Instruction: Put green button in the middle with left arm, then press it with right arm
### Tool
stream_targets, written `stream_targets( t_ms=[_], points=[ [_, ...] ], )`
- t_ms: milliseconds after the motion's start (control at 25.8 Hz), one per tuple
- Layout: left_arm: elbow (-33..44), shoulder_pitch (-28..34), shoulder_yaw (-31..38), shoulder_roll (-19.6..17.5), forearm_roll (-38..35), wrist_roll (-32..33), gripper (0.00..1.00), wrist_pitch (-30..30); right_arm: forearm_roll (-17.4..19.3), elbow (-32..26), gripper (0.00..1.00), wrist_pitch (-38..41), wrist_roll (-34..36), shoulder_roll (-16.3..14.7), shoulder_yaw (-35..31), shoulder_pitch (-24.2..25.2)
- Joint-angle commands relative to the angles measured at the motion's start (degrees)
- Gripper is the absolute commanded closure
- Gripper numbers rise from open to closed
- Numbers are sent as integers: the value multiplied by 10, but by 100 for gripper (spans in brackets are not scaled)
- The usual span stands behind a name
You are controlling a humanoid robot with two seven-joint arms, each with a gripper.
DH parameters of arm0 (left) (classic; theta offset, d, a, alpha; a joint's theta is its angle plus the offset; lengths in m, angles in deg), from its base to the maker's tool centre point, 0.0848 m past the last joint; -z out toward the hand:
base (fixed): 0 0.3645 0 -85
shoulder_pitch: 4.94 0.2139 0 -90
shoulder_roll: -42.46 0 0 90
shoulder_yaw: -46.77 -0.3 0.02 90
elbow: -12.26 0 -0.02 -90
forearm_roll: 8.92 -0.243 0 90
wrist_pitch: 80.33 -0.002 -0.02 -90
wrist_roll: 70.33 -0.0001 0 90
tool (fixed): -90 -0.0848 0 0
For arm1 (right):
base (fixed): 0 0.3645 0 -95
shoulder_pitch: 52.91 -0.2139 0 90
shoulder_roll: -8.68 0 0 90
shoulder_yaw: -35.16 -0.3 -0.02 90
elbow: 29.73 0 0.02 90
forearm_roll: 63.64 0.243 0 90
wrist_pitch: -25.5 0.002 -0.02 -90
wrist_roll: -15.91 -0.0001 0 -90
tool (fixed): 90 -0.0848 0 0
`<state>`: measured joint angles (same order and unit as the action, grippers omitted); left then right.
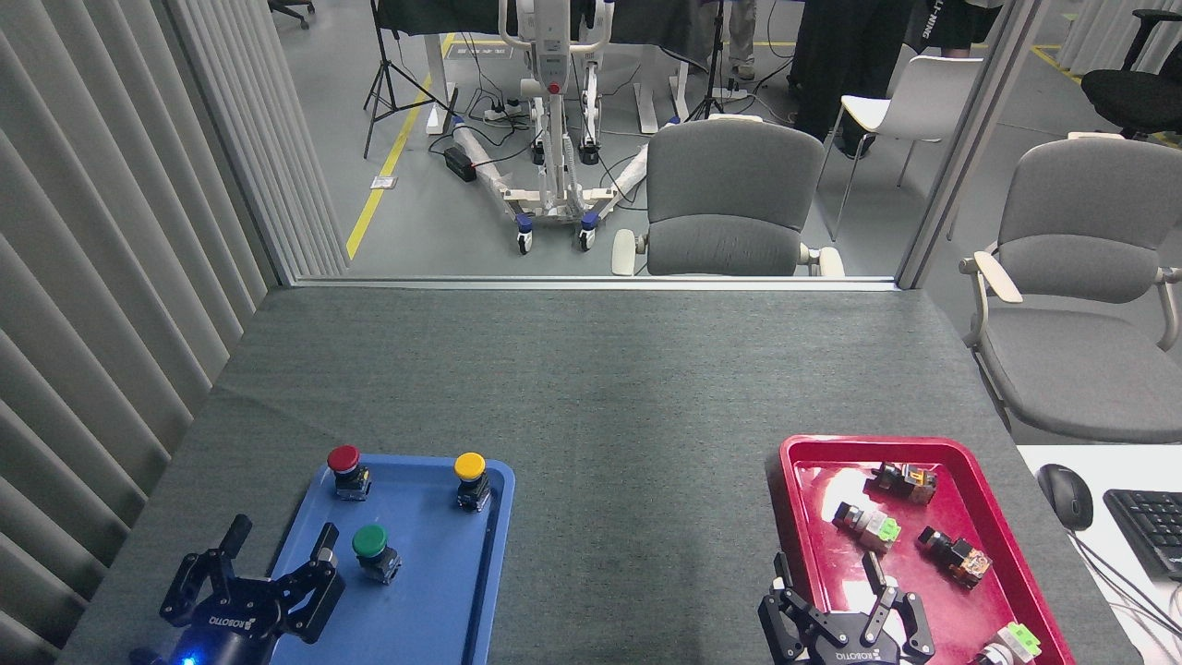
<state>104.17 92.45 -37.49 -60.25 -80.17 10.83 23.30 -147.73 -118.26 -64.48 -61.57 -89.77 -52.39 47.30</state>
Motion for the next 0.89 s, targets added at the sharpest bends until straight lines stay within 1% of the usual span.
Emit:
stream_targets(
  t_ms=[0,193,464,735,851],
  points=[
    [-2,0,0,1,-1,0,0,0,0,7,1,-4,1,-2,-1,0],
    [-20,4,-3,-11,-4,-43,0,25,0,7,1,-5,2,-2,-2,0],
    [-19,3,-2,-3,-4,-43,0,25,1,8,1,-11,2,-1,-2,1],
    [-22,3,-2,-3,-5,-42,0,27,1,8,1,-15,2,0,-2,3],
    [-44,-1,-4,-1,-5,-32,1,28,2,12,1,-15,2,0,-2,2]
  ],
)
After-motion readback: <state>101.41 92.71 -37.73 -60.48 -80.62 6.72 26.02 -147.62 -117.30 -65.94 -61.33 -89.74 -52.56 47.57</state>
